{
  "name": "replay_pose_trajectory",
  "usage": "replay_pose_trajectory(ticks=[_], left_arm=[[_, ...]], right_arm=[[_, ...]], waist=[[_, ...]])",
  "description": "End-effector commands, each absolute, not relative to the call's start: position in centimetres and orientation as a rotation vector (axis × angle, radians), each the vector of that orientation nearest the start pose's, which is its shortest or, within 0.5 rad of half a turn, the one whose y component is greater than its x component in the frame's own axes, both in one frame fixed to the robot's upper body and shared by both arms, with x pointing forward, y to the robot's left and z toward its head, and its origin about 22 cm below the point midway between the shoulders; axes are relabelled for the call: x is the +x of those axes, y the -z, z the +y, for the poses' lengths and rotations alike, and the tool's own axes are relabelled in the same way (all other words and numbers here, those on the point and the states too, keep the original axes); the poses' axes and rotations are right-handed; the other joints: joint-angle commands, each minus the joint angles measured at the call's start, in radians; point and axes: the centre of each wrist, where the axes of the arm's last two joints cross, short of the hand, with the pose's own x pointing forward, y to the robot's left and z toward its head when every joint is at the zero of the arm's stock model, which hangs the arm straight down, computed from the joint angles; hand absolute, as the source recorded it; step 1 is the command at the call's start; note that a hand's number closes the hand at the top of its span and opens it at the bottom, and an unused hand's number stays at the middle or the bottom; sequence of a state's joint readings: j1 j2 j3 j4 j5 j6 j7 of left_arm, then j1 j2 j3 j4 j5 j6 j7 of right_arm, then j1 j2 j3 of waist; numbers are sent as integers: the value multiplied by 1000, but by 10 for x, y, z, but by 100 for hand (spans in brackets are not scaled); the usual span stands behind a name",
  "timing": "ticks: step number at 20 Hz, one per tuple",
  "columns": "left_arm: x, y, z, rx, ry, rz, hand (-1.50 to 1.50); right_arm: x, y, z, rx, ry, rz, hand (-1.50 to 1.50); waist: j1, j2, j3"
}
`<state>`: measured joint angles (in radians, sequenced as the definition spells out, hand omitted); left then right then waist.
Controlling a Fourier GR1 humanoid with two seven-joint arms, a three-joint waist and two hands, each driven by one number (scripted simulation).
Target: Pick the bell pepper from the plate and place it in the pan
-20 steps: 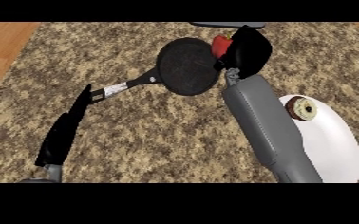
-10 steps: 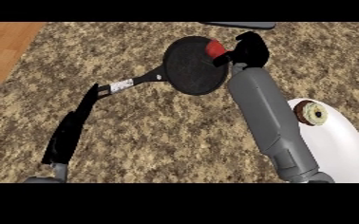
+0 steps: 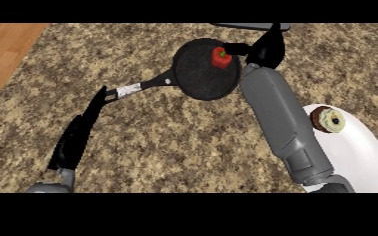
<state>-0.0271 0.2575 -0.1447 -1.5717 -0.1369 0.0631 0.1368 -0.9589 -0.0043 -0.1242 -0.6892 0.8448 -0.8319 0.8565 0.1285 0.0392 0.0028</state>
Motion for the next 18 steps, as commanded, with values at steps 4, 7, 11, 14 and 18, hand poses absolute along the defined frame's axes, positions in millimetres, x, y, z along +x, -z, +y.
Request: replay_pose_trajectory(ticks=[4, 7, 11, 14, 18], left_arm=[[233, -6, 250, 274, 336, -1417, 0], [239, -13, 262, 300, 311, -1414, 0], [232, -17, 292, 318, 295, -1396, 0], [231, -15, 295, 355, 254, -1358, 0], [226, -1, 280, 344, 243, -1363, 0]], right_arm=[[431, -72, -127, -1083, 586, -1223, -150], [433, -71, -128, -1087, 719, -1209, -150], [421, -48, -138, -1130, 806, -1220, -150], [398, -27, -141, -1131, 752, -1259, -150], [369, 2, -137, -1133, 687, -1267, -150]], waist=[[-35, -15, -1], [-57, -23, -3], [-90, -38, -3], [-134, -55, -3], [-148, -59, -5]])
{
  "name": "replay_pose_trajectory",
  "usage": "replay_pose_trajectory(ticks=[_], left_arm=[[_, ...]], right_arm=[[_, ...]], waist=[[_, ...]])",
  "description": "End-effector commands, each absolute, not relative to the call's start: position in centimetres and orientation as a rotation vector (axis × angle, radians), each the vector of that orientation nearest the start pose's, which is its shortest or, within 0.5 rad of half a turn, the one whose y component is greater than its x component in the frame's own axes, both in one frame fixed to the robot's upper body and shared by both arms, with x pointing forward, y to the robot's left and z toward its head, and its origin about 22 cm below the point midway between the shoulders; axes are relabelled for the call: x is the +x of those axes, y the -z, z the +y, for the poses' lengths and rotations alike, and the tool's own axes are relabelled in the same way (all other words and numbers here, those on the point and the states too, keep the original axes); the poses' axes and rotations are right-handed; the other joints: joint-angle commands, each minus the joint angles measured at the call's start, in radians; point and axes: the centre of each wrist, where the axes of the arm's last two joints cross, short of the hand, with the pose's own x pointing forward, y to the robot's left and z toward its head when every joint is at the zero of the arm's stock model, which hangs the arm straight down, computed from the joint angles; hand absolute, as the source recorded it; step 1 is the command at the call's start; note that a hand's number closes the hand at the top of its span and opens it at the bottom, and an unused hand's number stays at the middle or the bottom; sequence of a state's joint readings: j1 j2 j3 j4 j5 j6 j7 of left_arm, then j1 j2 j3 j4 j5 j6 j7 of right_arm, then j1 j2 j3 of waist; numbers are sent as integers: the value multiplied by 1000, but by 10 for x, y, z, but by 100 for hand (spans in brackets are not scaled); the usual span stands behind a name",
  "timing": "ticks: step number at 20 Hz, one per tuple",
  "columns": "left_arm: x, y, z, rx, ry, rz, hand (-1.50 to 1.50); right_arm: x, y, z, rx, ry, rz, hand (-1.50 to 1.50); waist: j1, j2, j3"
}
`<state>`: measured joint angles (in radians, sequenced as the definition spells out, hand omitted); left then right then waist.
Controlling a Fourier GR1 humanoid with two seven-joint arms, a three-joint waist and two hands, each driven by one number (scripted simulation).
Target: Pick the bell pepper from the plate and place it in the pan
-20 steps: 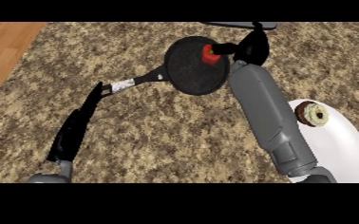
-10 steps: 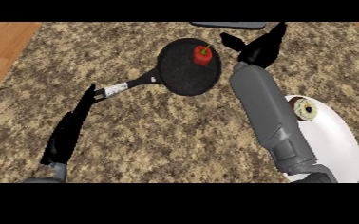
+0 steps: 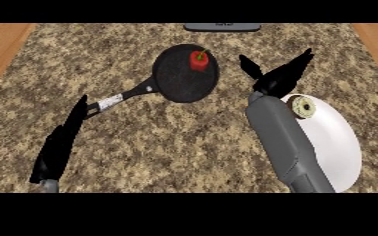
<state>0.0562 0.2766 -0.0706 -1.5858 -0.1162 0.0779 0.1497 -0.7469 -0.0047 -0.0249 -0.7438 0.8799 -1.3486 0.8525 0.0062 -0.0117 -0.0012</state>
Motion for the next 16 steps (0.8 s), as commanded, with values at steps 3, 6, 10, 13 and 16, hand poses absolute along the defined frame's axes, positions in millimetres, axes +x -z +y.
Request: replay_pose_trajectory(ticks=[3, 6, 10, 13, 16], left_arm=[[213, -1, 298, 385, 238, -1353, 0], [227, -6, 289, 381, 221, -1342, 0], [209, -8, 301, 375, 235, -1359, 0], [204, -11, 304, 374, 218, -1345, 0], [213, -3, 304, 380, 221, -1351, 0]], right_arm=[[338, 22, -151, -1160, 675, -1258, -150], [312, 23, -151, -1133, 656, -1283, -150], [266, 28, -159, -1139, 639, -1282, -150], [230, 12, -173, -1159, 671, -1301, -150], [180, 9, -164, -1124, 646, -1280, -150]], waist=[[-49, -16, -2], [-67, -14, -2], [-61, -16, -3], [-55, -9, -2], [-51, 0, -2]])
